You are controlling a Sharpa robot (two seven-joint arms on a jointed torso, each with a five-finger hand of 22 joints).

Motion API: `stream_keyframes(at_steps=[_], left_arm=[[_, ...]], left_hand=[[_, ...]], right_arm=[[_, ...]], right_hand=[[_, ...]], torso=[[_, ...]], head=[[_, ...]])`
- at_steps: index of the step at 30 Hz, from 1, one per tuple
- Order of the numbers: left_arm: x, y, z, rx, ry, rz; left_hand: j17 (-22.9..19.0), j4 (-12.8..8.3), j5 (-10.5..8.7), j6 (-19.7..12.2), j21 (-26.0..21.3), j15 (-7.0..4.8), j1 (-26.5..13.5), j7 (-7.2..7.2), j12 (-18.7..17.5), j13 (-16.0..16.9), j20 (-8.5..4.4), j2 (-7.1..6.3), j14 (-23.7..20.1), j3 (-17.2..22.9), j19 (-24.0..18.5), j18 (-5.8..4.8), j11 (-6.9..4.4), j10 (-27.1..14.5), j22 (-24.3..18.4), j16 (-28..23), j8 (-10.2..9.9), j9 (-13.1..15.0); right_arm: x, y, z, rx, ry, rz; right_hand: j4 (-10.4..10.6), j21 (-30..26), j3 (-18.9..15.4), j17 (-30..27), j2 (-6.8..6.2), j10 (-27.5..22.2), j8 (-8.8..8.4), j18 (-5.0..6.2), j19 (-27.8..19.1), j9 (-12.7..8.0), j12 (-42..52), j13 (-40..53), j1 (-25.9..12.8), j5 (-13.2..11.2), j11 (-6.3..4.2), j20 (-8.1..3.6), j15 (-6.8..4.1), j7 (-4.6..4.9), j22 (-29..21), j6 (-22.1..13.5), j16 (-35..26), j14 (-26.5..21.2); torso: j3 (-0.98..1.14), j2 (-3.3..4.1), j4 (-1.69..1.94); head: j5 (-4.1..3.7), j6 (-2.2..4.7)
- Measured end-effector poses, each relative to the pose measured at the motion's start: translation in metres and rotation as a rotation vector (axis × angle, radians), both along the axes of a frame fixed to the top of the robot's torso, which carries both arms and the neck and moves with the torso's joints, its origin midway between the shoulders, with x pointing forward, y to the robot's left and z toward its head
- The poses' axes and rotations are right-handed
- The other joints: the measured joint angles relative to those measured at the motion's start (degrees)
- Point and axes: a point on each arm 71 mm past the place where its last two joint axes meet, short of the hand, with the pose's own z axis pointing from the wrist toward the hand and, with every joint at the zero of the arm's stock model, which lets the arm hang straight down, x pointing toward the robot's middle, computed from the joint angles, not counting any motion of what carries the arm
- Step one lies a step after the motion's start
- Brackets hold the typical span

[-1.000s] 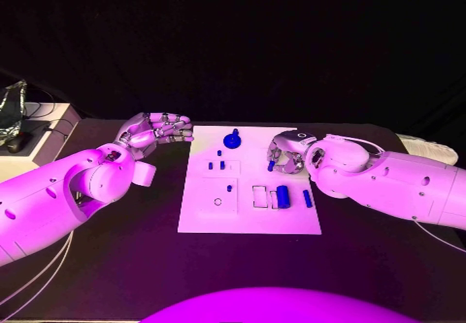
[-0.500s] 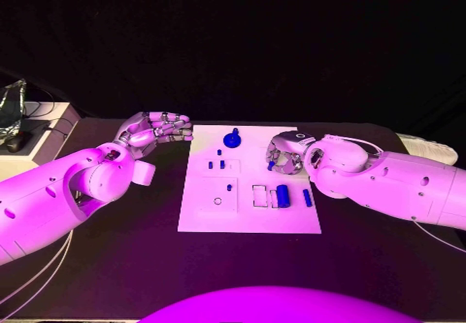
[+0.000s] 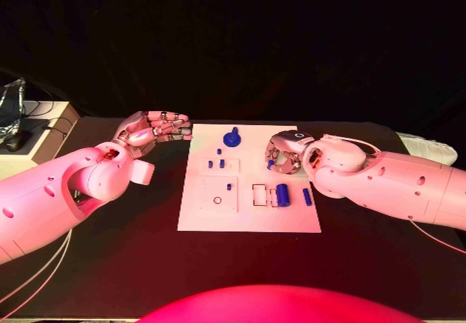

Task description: Assemble the parts on the task board

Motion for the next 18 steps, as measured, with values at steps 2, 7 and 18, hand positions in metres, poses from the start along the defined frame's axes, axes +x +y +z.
stream_keyframes(at_steps=[2,7,18], left_arm=[[0.0000,0.0000,0.0000,0.000,0.000,0.000],[0.0002,0.0002,-0.0003,0.001,0.002,0.001],[0.0013,0.0025,-0.0016,0.004,0.005,0.007]], left_hand=[[0.0,0.0,0.00,0.0,0.0,0.00,0.0,0.00,0.0,0.0,0.00,0.00,0.0,0.0,0.0,0.01,0.00,0.0,0.0,0.0,0.0,0.0],[0.0,0.0,0.00,0.0,0.0,0.00,0.0,0.00,0.0,0.0,0.00,0.00,0.0,0.0,0.0,0.00,0.00,0.0,0.0,0.0,0.0,0.0],[0.1,0.0,0.00,0.0,0.0,0.00,0.0,0.00,0.0,0.0,-0.21,0.00,0.0,0.0,0.2,0.00,0.00,0.0,-0.1,0.0,0.0,0.0]], right_arm=[[-0.0001,-0.0003,-0.0003,0.007,-0.001,-0.004],[-0.0014,-0.0009,-0.0006,0.036,0.002,-0.018],[-0.0030,-0.0073,0.0023,0.120,0.022,-0.070]], right_hand=[[-0.6,0.8,0.9,0.1,0.47,0.8,0.55,0.00,0.0,0.3,0.1,0.0,-0.1,-0.1,0.08,0.00,0.00,-0.15,0.0,0.7,0.2,0.0],[-2.4,2.6,2.7,0.4,1.70,1.5,2.12,-0.91,0.0,0.9,0.2,0.6,-0.6,-0.1,0.68,0.00,0.00,-0.40,0.0,1.4,0.4,0.0],[-3.7,2.9,4.0,0.1,2.42,1.8,2.76,-0.91,0.0,0.9,0.1,0.6,-1.4,0.0,0.89,0.00,0.01,-0.44,0.0,1.4,0.4,0.0]], torso=[[0.01,-0.01,0.00],[0.01,-0.04,0.00],[0.03,-0.11,0.00]], head=[[-0.02,-0.02],[-0.10,-0.10],[-0.03,-0.04]])
